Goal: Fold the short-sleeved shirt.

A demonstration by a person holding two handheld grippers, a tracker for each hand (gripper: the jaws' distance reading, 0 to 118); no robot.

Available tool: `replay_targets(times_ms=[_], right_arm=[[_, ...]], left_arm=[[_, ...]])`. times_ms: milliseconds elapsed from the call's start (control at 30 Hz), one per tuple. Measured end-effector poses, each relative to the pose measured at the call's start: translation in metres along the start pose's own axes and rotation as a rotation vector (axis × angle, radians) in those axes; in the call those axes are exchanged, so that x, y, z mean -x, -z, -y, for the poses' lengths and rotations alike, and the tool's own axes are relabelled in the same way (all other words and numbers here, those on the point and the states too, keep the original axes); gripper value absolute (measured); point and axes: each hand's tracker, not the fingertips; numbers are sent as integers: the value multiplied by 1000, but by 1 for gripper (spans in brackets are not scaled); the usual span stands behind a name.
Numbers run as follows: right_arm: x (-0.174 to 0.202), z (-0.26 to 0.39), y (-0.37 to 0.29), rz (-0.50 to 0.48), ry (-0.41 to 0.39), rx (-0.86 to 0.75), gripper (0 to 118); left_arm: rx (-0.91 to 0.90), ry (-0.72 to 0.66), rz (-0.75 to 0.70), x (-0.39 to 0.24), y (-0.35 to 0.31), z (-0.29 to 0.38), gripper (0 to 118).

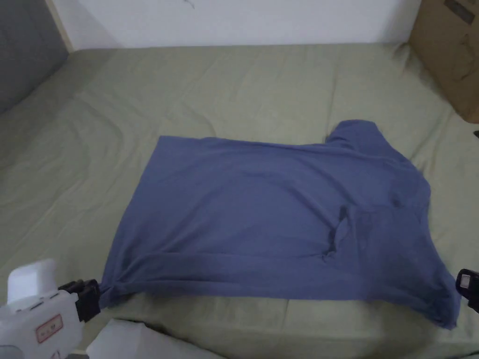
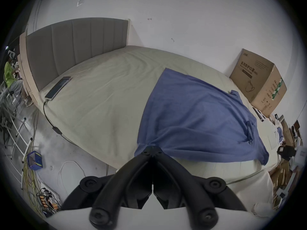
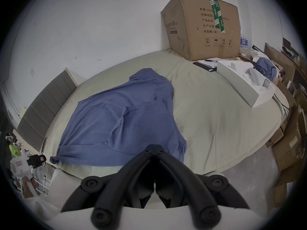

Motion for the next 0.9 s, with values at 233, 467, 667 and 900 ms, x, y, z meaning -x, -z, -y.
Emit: replay_targets(times_ms=[233,467,667,900], right_arm=[[-9,6,12,6,7,24,0],[-10,16,18,48,-28,64,0],[-12,18,24,41,17,95,4],[-20,17,46,110,2,176,89]], left_arm=[[9,-11,-37,2,18,-5,47],[118,15,-3,-6,50,-11,24],[104,-20,3,-6,46,-7,0],[91,0,4,-16,35,-7,0]])
